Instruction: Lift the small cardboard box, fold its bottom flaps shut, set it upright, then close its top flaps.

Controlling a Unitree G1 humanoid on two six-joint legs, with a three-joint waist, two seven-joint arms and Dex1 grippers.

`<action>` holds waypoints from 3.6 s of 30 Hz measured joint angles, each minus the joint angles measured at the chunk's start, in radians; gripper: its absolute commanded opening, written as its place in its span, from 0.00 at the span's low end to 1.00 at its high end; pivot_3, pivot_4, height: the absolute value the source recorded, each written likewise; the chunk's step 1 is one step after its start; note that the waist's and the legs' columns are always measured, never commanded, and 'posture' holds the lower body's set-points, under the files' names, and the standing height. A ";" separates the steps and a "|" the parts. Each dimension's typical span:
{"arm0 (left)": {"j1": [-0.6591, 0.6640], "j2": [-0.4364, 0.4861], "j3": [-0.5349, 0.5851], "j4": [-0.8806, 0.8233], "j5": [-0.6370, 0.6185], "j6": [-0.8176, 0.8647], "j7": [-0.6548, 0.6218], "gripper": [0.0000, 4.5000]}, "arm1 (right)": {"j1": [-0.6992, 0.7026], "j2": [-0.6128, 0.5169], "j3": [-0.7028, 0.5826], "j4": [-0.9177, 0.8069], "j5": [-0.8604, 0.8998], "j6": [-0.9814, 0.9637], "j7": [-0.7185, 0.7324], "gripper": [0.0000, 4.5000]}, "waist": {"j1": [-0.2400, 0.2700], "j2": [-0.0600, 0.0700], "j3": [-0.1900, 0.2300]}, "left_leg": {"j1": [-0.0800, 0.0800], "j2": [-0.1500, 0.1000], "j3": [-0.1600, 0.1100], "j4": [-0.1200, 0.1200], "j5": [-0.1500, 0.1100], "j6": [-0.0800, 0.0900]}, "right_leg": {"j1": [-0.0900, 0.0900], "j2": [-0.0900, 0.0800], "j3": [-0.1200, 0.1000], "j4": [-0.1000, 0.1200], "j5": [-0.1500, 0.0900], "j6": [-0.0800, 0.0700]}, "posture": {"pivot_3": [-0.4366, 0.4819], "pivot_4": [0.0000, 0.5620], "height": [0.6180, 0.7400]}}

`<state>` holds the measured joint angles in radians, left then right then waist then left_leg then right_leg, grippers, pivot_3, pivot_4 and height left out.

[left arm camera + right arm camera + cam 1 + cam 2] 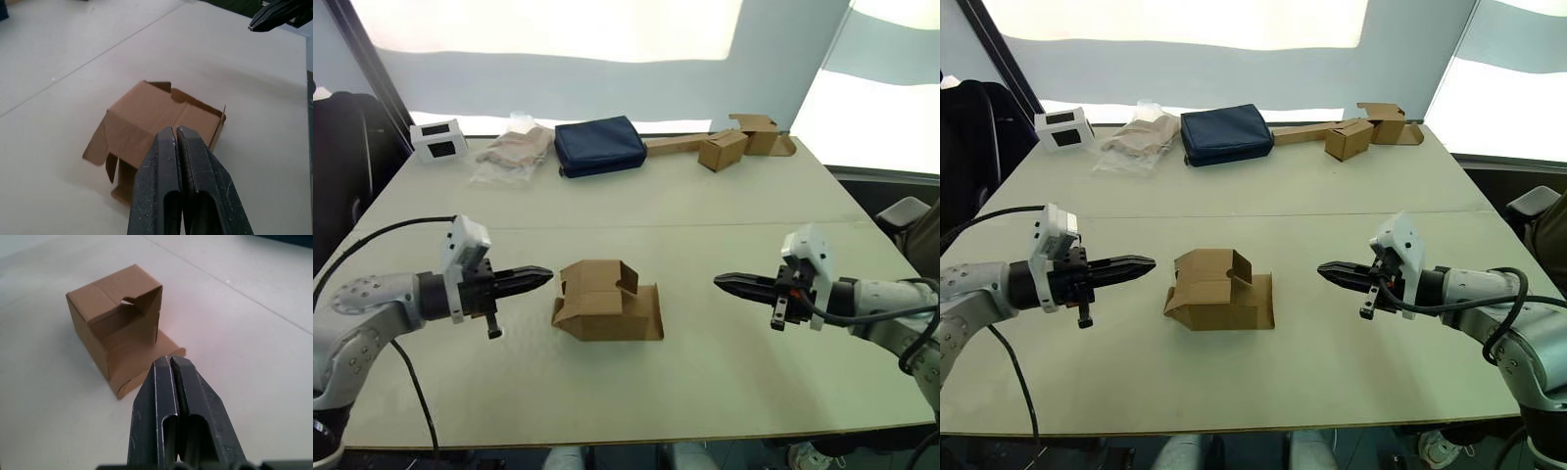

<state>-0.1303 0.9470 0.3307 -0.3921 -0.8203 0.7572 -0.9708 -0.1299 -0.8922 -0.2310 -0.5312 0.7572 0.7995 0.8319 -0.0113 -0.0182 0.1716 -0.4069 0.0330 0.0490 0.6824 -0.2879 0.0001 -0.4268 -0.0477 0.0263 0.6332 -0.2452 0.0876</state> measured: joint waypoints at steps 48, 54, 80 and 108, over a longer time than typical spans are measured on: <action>-0.335 -0.087 -0.197 0.476 -0.057 0.392 -0.127 0.69 | -0.017 0.019 0.049 -0.159 0.048 0.050 -0.138 0.00 | -0.001 -0.001 0.000 | 0.000 -0.001 -0.001 0.001 0.000 0.000 | 0.000 0.001 0.000 0.001 0.001 0.002 | 0.48 0.27 1.00; -0.446 -0.238 -0.103 0.715 -0.122 0.693 0.040 0.99 | -0.025 0.020 0.062 -0.148 0.029 0.037 -0.139 0.00 | 0.000 -0.001 0.000 | 0.000 -0.001 -0.002 0.002 0.000 0.000 | 0.000 0.001 -0.001 0.002 0.002 0.003 | 0.48 0.27 1.00; -0.527 -0.448 -0.118 0.821 -0.078 0.709 0.122 0.99 | 0.000 0.014 0.059 -0.167 0.034 0.047 -0.179 0.00 | 0.001 -0.001 0.000 | 0.000 -0.001 -0.002 0.002 0.000 0.000 | 0.000 0.001 0.000 0.003 0.002 0.003 | 0.48 0.27 1.00; -0.496 -0.385 -0.136 0.763 -0.039 0.636 0.029 0.00 | -0.051 0.020 0.066 -0.169 0.041 0.065 -0.180 0.00 | 0.000 -0.001 0.000 | 0.000 -0.001 -0.003 0.001 0.000 0.000 | 0.000 0.000 -0.001 0.003 0.001 0.002 | 0.48 0.27 1.00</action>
<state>-0.6263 0.5624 0.1950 0.3706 -0.8591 1.3936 -0.9417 -0.1806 -0.8724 -0.1649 -0.6999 0.7985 0.8648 0.6523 -0.0112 -0.0196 0.1712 -0.4072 0.0322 0.0463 0.6838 -0.2874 -0.0003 -0.4268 -0.0478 0.0257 0.6360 -0.2440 0.0894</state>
